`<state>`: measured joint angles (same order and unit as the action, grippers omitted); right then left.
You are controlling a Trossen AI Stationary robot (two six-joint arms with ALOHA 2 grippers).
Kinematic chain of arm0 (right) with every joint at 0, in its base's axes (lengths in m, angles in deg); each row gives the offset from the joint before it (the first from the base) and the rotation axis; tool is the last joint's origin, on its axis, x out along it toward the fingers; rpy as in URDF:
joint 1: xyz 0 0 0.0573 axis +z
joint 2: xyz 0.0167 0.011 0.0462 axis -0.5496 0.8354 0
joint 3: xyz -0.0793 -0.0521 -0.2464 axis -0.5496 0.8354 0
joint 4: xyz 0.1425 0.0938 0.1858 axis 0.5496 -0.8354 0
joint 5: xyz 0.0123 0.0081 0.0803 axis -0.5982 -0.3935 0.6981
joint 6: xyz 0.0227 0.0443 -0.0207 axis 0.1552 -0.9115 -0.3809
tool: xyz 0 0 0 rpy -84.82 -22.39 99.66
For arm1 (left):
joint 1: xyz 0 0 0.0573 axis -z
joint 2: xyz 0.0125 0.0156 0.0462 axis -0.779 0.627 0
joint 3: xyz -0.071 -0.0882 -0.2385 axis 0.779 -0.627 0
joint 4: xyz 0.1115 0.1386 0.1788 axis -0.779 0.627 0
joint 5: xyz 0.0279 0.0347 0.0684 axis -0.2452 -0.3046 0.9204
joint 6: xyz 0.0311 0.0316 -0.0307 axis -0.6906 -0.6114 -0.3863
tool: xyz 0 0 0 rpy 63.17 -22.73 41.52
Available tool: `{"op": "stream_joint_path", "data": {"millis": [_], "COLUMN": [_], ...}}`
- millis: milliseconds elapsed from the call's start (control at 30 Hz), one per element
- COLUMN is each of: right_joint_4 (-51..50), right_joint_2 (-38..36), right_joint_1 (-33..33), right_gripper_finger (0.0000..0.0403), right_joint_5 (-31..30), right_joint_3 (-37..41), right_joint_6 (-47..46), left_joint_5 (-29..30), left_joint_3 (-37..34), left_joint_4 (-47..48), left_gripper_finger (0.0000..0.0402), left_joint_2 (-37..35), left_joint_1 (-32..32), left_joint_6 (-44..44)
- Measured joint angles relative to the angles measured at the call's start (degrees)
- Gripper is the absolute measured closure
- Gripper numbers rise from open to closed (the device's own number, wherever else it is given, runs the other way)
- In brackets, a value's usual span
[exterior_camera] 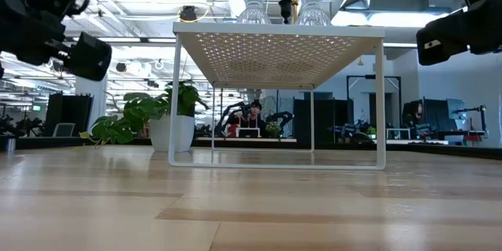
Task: Pick & Place candle stick holders
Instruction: Return to Home Position
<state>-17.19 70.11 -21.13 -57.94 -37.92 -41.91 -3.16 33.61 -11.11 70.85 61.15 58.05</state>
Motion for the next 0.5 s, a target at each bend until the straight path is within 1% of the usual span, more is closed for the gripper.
{"op": "stream_joint_path", "data": {"millis": [67, 133, 500], "right_joint_4": [0.0, 0.0, 0.0], "right_joint_2": [0.0, 0.0, 0.0], "right_joint_1": [0.0, 0.0, 0.0], "right_gripper_finger": [0.0402, 0.0402, 0.0402], "right_joint_5": [0.0, 0.0, 0.0], "right_joint_3": [0.0, 0.0, 0.0], "right_joint_6": [0.0, 0.0, 0.0], "left_joint_5": [0.0, 0.0, 0.0], "left_joint_3": [0.0, 0.0, 0.0], "left_joint_4": [0.0, 0.0, -0.2], "left_gripper_finger": [0.0120, 0.0120, 0.0120], "left_joint_2": [1.6, 3.2, 10.7], "left_joint_1": [0.1, 0.1, 0.1], "left_joint_6": [3.1, 4.3, 4.4]}}
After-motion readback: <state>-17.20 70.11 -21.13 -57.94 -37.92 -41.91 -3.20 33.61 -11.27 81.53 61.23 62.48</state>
